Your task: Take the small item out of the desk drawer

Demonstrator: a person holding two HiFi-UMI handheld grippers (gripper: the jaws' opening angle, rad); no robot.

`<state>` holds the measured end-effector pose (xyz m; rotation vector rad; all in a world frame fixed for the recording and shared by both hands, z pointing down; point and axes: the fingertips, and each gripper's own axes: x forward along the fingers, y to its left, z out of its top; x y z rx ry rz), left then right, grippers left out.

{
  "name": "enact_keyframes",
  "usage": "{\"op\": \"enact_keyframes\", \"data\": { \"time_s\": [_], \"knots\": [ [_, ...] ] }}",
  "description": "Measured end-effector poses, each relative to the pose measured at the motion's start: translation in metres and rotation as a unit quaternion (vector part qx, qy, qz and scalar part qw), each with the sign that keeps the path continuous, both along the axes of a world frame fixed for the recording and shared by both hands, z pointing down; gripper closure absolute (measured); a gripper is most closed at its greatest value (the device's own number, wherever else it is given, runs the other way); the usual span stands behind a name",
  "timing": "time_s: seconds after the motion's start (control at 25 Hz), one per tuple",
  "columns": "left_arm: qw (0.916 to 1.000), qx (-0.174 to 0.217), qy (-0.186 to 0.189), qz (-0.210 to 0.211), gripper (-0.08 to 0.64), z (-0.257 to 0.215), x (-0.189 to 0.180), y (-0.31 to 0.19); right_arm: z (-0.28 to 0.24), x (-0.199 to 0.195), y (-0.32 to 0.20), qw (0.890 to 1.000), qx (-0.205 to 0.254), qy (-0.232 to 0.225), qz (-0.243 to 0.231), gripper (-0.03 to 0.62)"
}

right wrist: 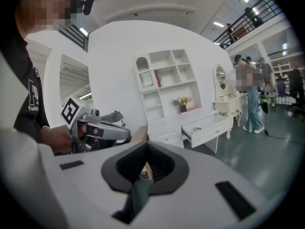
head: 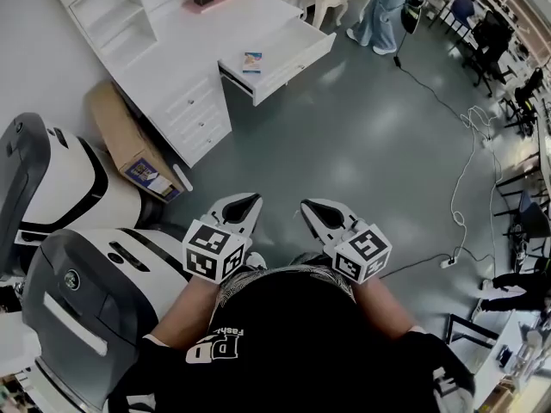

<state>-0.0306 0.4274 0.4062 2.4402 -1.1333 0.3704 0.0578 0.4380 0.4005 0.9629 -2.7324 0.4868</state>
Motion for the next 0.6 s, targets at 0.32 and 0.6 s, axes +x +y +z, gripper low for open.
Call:
{"op": "enact_keyframes", "data": {
  "time_s": [0.32,0.6],
  "knots": [
    [0.9999,-0.003,0.013,-0.008,0.545,0.005,-0.023,-0.009,0.005,0.004,-0.003,0.999,-0.001,0.023,0.033,0.583],
    [0.9998,-0.009,0.003,-0.016,0.545,0.015,-0.036,-0.021,0.011,-0.008,-0.029,0.999,-0.009,0.015,0.026,0.583]
  ]
}}
